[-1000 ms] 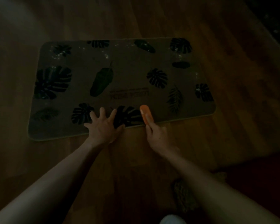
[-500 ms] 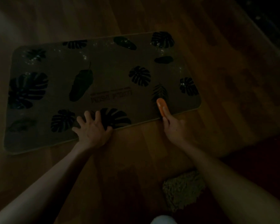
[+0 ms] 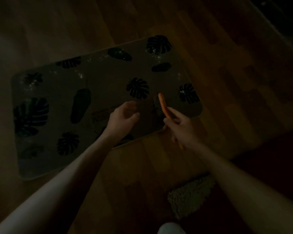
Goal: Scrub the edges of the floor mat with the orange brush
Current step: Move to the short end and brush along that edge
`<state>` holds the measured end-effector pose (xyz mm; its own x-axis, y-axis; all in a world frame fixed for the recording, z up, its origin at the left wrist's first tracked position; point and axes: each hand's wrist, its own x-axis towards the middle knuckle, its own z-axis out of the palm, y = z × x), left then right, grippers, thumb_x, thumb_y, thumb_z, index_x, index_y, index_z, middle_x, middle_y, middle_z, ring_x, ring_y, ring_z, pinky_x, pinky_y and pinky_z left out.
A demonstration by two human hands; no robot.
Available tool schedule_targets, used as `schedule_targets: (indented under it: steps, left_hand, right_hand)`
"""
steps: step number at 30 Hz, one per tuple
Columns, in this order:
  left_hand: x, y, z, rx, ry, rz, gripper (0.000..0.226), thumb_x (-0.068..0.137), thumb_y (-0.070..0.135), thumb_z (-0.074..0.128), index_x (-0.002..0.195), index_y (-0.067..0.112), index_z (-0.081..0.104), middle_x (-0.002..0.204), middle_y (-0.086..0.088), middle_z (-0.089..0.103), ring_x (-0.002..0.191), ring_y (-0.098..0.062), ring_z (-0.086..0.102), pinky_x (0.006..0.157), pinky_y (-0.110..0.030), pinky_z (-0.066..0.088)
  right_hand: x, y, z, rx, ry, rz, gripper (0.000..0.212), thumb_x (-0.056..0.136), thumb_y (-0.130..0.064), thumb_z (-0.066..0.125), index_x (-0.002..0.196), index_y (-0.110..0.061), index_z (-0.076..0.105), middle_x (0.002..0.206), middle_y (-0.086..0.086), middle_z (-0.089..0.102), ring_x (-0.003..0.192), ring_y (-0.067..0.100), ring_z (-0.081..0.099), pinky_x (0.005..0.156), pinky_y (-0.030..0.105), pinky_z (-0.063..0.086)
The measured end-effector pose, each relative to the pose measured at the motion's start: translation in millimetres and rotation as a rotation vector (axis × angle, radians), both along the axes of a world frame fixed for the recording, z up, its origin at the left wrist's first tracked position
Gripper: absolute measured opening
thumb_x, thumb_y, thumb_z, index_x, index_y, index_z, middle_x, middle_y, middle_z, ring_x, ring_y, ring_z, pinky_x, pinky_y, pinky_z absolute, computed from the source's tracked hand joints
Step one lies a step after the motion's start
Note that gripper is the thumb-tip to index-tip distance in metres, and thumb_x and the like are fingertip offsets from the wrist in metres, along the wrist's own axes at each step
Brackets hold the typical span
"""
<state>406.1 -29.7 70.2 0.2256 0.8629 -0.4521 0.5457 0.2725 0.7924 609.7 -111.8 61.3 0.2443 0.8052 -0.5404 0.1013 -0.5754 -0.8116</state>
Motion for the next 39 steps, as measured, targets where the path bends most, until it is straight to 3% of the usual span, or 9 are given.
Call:
schedule_targets:
  steps: [3,7,15,23,27,29,33,39]
  left_hand:
    - [1,-1,59,-0.007,-0.022,-0.036,0.043,0.096,0.025,0.063,0.138,0.026,0.053,0.122,0.012,0.061,0.110,-0.002,0.058,0.086,-0.026,0.054]
    - [3,0,156,-0.041,-0.085,-0.039,0.041,0.098,0.024,0.060,0.138,0.028,0.053,0.126,0.010,0.059,0.114,-0.005,0.058,0.082,-0.023,0.053]
    - [11,-3,400,0.014,-0.183,-0.016,0.036,0.098,0.019,0.061,0.133,0.025,0.058,0.125,0.011,0.063,0.107,0.003,0.062,0.076,-0.013,0.052]
    - [30,-32,652,0.047,-0.248,-0.030,0.031,0.097,0.019,0.063,0.127,0.024,0.062,0.123,0.010,0.066,0.113,-0.005,0.062,0.100,-0.040,0.052]
    - [32,-48,749,0.073,-0.277,-0.064,0.032,0.097,0.018,0.062,0.129,0.023,0.060,0.125,0.008,0.065,0.115,-0.006,0.062,0.104,-0.045,0.049]
    - [28,-54,779,0.110,-0.296,-0.071,0.032,0.097,0.018,0.061,0.129,0.021,0.061,0.124,0.009,0.066,0.115,-0.007,0.062,0.104,-0.044,0.049]
    - [19,-59,815,0.159,-0.320,-0.047,0.033,0.098,0.017,0.062,0.131,0.019,0.061,0.124,0.007,0.066,0.116,-0.010,0.062,0.100,-0.044,0.052]
    - [3,-39,841,0.186,-0.371,-0.008,0.035,0.096,0.013,0.063,0.130,0.020,0.061,0.124,0.006,0.066,0.115,-0.011,0.063,0.098,-0.043,0.053]
  right_hand:
    - [5,-2,59,-0.016,0.021,-0.013,0.051,0.100,-0.022,0.059,0.148,-0.031,0.044,0.093,0.009,0.069,0.047,0.009,0.051,0.039,0.020,0.043]
    - [4,-8,143,-0.005,0.075,-0.044,0.051,0.099,-0.027,0.060,0.148,-0.031,0.046,0.090,0.007,0.068,0.051,0.011,0.053,0.040,0.022,0.044]
    - [-9,-20,384,0.037,0.149,-0.146,0.043,0.099,-0.030,0.062,0.140,-0.036,0.051,0.091,0.014,0.069,0.043,0.009,0.048,0.040,0.025,0.041]
    - [11,-48,647,0.113,0.164,-0.150,0.037,0.098,-0.033,0.063,0.130,-0.047,0.053,0.086,0.010,0.072,0.043,0.013,0.048,0.044,0.028,0.040]
    - [26,-62,746,0.174,0.166,-0.088,0.037,0.098,-0.032,0.063,0.132,-0.046,0.055,0.089,0.011,0.071,0.045,0.013,0.048,0.042,0.027,0.039]
    - [33,-64,778,0.205,0.160,-0.049,0.037,0.098,-0.032,0.063,0.129,-0.049,0.055,0.090,0.012,0.071,0.046,0.013,0.048,0.042,0.027,0.040]
    - [40,-54,823,0.237,0.114,0.011,0.044,0.098,-0.031,0.063,0.141,-0.036,0.052,0.089,0.012,0.070,0.045,0.010,0.048,0.040,0.025,0.039]
    - [34,-16,862,0.272,0.124,0.149,0.041,0.098,-0.036,0.061,0.138,-0.040,0.052,0.085,0.005,0.071,0.045,0.014,0.048,0.039,0.025,0.040]
